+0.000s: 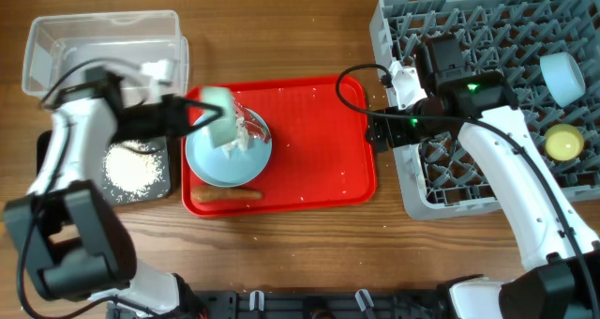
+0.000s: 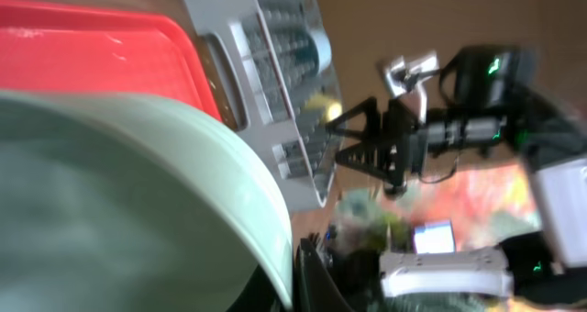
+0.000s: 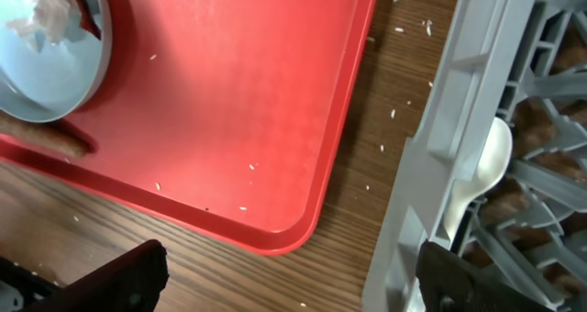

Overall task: Sort waste into correct bins and load items into the dishwasher rack
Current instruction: 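Bring the empty green bowl back over the red tray, then take the green bowl with the right gripper from the left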

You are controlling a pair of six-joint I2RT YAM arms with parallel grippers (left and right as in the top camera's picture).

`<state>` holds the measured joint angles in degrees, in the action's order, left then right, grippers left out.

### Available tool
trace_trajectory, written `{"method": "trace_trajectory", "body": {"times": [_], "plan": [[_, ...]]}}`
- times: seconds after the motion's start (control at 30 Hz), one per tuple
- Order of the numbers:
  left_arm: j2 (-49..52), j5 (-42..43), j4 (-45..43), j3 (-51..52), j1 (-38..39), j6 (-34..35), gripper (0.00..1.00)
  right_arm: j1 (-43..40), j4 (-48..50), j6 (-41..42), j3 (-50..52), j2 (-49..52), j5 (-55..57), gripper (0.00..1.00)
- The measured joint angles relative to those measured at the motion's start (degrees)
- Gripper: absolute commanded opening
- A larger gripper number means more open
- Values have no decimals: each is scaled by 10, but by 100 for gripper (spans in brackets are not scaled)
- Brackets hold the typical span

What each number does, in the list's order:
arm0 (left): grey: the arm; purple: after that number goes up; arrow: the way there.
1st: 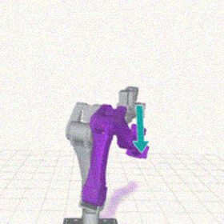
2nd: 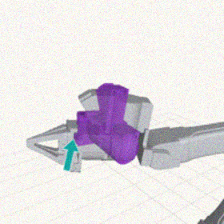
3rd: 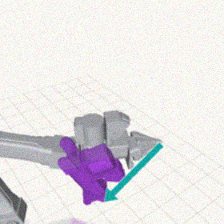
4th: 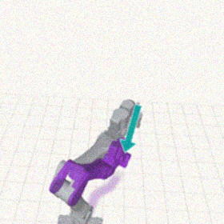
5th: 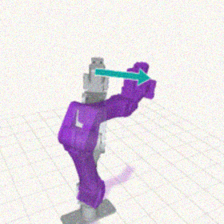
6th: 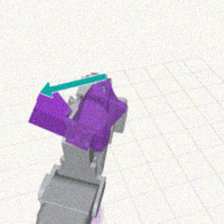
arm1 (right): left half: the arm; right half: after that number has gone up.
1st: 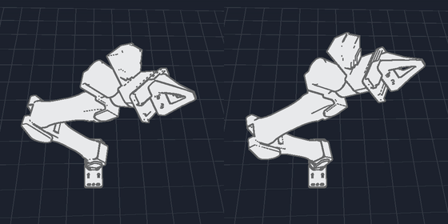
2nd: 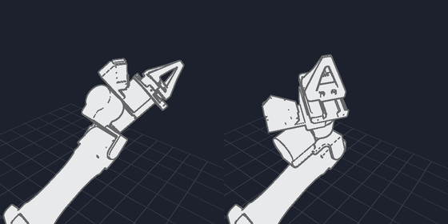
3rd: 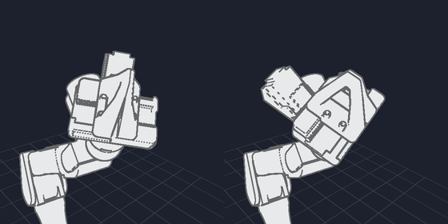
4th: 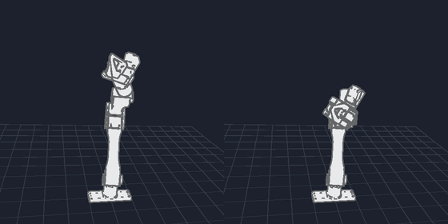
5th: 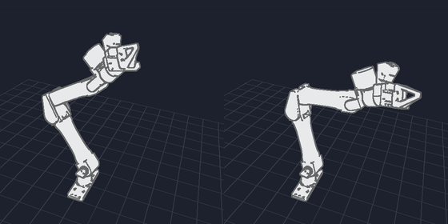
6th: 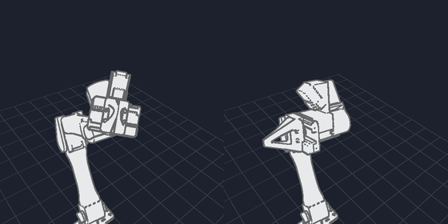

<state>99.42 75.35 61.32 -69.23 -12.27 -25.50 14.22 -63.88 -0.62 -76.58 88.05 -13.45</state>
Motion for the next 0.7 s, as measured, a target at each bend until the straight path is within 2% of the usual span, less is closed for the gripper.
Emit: {"method": "trace_trajectory", "body": {"times": [0.13, 0.2, 0.3, 0.47, 0.53, 0.63, 0.67, 0.7], "plan": [[0, -98, -170, 1, 120, 160, 4, 0, -2, 6, 1, 0, 0, 89], [0, -191, -252, 2, 196, 259, 4, 0, -2, 6, 1, 0, 1, 89], [0, -298, -307, 2, 277, 320, 4, 0, -3, 6, 1, 0, 0, 89], [0, -491, -334, 2, 419, 367, 4, 0, -3, 6, 1, 0, 0, 89], [2, -560, -338, 2, 447, 372, 12, 0, -3, 10, 1, 0, 0, 89], [7, -623, -339, 2, 470, 379, 14, 0, -3, 19, 1, 0, 0, 89], [9, -635, -340, 2, 474, 379, 20, 0, -3, 21, 1, 0, 0, 89], [9, -646, -340, 2, 475, 381, 31, 0, -3, 25, 1, 0, 0, 89]]}}
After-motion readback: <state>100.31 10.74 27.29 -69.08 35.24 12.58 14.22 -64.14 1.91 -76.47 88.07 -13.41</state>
